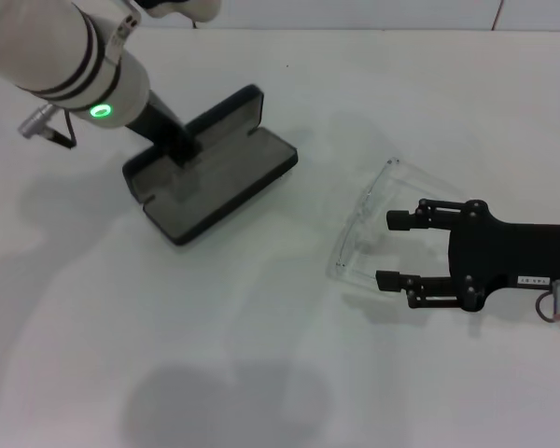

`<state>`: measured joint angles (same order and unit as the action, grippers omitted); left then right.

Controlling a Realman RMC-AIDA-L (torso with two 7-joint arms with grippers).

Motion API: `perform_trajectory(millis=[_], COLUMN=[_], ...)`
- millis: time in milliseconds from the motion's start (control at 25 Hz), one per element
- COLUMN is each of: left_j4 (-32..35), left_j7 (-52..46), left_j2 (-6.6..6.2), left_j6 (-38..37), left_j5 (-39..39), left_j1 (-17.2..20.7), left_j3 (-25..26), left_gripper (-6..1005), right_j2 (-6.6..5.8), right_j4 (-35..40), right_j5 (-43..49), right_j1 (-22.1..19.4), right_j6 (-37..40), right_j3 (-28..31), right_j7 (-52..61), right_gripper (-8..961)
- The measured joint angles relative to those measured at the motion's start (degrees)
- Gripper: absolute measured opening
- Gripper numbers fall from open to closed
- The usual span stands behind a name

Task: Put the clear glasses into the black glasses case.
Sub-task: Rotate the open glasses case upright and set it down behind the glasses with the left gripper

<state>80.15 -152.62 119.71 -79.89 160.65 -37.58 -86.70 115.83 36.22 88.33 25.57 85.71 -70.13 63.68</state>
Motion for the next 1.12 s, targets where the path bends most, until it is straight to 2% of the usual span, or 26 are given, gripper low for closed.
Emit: perform_trajectory(millis=[40,280,320,400,560,1000,1120], left_j4=[2.08,4.55,4.63,4.08,1.78,-2.51,-3.77], left_j7=[5.31,20.51,28.89,38.46,45.29,49.90,51.14], left_j2=[-0.01,0.00,-0.01,0.00,-0.07,0.00,0.00], left_j6=[1.94,7.52,10.03,12.64,14.01,14.68,17.41], left_j5=[-0.33,-2.92,-6.26,-10.67,-13.02,-12.56,-13.47], left_j1=[1.48,3.43,4.59,5.79,4.69,2.68,2.76], left_j3=[-0.01,0.27,0.00,-0.20,-0.08,-2.20,-2.88], left_gripper=[214,213,212,211,208,205,205], right_j2=[0.00,0.01,0.04,0.09,0.16,0.18,0.18], right_j4=[-0.10,-0.62,-0.70,-0.75,-1.04,-2.24,-2.46], right_j5=[0.00,-0.01,-0.04,-0.20,-1.36,-2.39,-2.39], right_j1=[0.00,-0.22,-0.24,-0.24,-0.26,-0.26,-0.26], right_j6=[0.05,0.49,0.61,0.79,1.53,2.31,2.33], right_j3=[0.03,0.19,0.18,0.04,-0.31,-0.31,-0.30], right_j7=[-0.01,-0.07,-0.07,-0.07,-0.08,-0.18,-0.19], right_gripper=[732,731,731,731,731,731,731])
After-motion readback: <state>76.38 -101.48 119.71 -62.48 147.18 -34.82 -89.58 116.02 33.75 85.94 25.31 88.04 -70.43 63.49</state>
